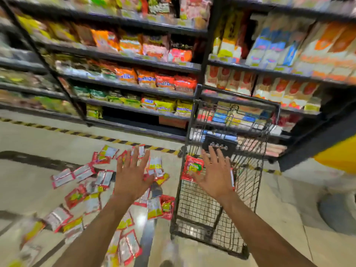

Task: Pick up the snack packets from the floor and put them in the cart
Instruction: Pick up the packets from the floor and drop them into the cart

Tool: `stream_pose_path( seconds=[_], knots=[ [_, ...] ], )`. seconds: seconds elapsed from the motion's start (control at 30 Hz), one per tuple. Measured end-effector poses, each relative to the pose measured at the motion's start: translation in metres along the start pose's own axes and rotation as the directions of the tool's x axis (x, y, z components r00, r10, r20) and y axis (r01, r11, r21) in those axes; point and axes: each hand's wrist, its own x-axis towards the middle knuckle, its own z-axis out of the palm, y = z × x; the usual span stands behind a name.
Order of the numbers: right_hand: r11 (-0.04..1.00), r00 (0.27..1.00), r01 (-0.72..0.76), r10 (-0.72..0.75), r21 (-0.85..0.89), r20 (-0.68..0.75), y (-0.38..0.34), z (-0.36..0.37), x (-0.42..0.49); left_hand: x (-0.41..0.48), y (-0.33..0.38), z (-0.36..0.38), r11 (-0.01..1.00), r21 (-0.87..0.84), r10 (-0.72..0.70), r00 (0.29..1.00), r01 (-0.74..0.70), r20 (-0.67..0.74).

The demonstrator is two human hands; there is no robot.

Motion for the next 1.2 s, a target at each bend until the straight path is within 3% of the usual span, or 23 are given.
stream_pose_path(
  seconds=[0.23, 0.37, 0.57, 0.7, 0.83, 1.0, 1.2],
  knots=[
    [0.98, 0.98, 0.197, -0.197, 0.003, 0.007, -0.09, 0.019, -0.081, -0.16, -0.072, -0.025, 0.972, 0.043, -0.226, 0.971, 0.229, -0.075],
    [0.954, 0.956, 0.294, -0.293, 0.06, -0.023, -0.147, 0.029, -0.129, -0.25, -0.111, -0.034, 0.941, 0.058, -0.332, 0.942, 0.335, -0.045],
    [0.91, 0.908, 0.413, -0.415, 0.036, 0.056, -0.23, 0.053, -0.172, -0.347, -0.188, -0.021, 0.867, 0.065, -0.495, 0.869, 0.495, -0.018],
    [0.899, 0.895, 0.438, -0.439, 0.028, 0.081, -0.285, 0.083, -0.185, -0.383, -0.243, 0.0, 0.849, 0.04, -0.526, 0.85, 0.527, -0.019],
    [0.909, 0.9, 0.418, -0.415, 0.011, 0.134, -0.333, 0.12, -0.189, -0.395, -0.298, 0.028, 0.844, 0.024, -0.536, 0.841, 0.536, 0.069],
    [0.941, 0.915, 0.338, -0.331, 0.008, 0.229, -0.376, 0.173, -0.182, -0.377, -0.357, 0.066, 0.886, -0.002, -0.456, 0.874, 0.463, 0.165],
    [0.97, 0.943, 0.244, -0.238, 0.003, 0.233, -0.384, 0.253, -0.164, -0.331, -0.391, 0.138, 0.932, -0.016, -0.345, 0.897, 0.363, 0.277]
  ],
)
